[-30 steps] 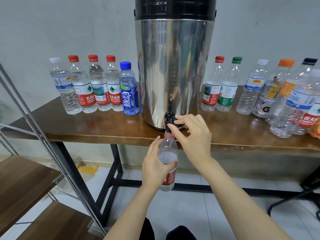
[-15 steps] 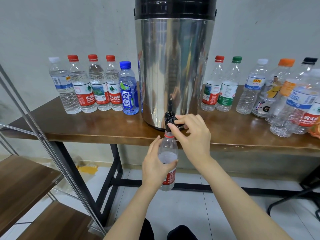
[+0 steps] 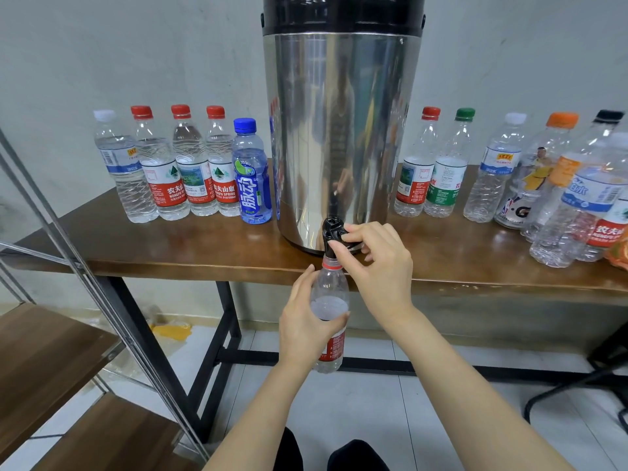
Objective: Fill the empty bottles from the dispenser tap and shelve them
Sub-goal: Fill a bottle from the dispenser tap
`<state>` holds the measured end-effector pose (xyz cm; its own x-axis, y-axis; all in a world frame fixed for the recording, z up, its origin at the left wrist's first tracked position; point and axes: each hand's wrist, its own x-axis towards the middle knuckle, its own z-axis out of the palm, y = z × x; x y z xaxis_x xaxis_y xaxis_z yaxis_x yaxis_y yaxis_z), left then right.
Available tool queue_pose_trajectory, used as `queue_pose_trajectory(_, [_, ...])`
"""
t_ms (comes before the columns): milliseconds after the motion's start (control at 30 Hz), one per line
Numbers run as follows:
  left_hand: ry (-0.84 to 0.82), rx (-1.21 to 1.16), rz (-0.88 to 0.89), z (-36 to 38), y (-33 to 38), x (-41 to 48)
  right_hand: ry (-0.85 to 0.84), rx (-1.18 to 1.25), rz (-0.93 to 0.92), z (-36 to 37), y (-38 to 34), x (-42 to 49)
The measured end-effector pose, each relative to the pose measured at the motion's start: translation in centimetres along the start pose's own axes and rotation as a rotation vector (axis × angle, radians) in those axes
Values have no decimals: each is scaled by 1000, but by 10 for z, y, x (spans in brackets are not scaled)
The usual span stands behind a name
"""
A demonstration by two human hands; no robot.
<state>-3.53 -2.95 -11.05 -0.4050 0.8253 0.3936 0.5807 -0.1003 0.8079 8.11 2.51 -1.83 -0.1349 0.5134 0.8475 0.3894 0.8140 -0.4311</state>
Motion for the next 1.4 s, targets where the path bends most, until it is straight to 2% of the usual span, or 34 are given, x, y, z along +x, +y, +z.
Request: queue_pose_trajectory(1400, [2,-23,-13,0,3,-1,-5,-19,1,0,0,1])
